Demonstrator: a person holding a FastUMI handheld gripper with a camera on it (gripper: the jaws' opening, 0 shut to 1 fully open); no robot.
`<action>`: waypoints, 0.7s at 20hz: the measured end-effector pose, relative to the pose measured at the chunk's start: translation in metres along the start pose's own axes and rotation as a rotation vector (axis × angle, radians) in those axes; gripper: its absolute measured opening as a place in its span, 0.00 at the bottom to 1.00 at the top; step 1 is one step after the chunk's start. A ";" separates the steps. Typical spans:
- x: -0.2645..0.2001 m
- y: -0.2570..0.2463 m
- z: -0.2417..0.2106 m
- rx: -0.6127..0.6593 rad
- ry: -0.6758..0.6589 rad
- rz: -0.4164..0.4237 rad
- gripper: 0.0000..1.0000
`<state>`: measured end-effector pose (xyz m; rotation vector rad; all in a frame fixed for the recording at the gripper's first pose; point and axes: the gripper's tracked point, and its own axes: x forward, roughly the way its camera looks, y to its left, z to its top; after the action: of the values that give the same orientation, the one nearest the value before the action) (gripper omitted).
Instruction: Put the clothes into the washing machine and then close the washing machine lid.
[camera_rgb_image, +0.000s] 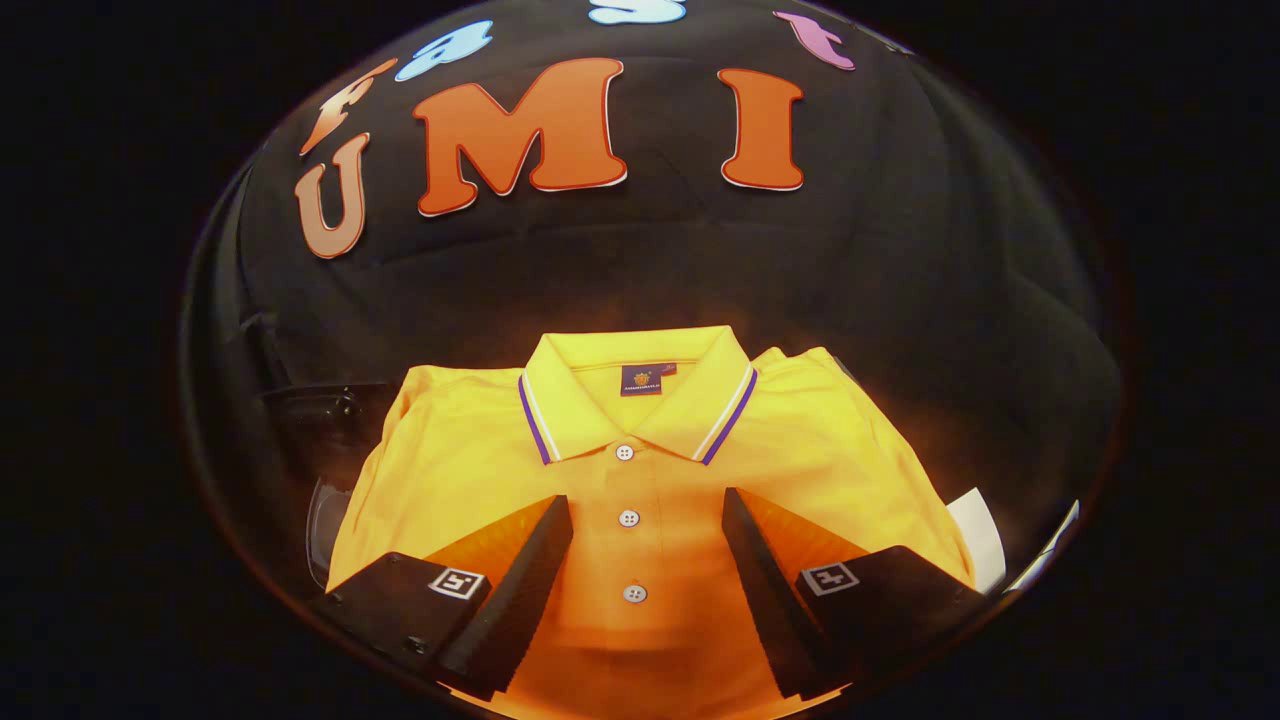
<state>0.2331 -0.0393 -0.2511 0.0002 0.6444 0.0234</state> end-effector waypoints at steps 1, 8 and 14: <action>0.000 0.002 0.000 -0.011 0.002 0.005 0.99; -0.002 0.005 -0.002 -0.019 0.043 0.019 0.85; -0.003 0.017 -0.002 -0.068 0.081 0.024 0.49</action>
<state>0.2293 -0.0220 -0.2509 -0.0587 0.7244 0.0687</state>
